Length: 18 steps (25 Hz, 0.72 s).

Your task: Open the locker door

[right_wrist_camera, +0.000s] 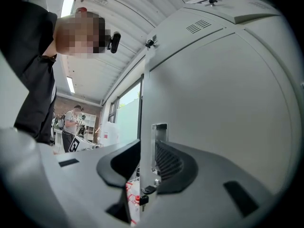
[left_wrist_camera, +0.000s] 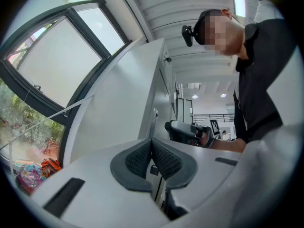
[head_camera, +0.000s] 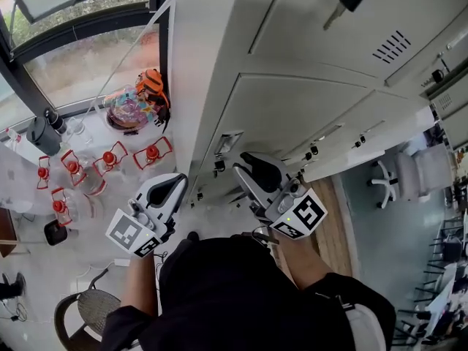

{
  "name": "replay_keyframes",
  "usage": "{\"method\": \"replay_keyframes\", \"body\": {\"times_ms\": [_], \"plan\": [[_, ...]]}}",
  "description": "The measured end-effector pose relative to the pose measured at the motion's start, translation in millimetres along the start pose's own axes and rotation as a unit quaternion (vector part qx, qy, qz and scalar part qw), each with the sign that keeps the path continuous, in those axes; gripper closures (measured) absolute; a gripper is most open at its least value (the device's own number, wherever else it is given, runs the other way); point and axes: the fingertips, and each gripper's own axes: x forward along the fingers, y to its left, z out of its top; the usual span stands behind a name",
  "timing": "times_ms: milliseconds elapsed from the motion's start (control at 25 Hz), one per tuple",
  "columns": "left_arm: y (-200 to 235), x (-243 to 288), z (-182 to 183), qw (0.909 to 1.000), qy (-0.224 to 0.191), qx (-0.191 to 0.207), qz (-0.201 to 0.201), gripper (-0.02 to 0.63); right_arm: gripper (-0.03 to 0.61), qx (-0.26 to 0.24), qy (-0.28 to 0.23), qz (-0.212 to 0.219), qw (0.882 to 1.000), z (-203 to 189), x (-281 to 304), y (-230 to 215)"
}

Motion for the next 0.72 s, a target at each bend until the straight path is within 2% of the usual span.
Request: {"method": "replay_keyframes", "body": {"times_ms": [400,720], "plan": [[14,-2,0,0.9998,-0.017,-0.013,0.003,0.598,0.488,0.020,0.004,0.019,1.000,1,26,-3],[19,-10,-10,0.9994,-0.019,-0.028,0.007,0.598,0.488,0.027,0.023,0.006,0.999,-2,40,-7]]}}
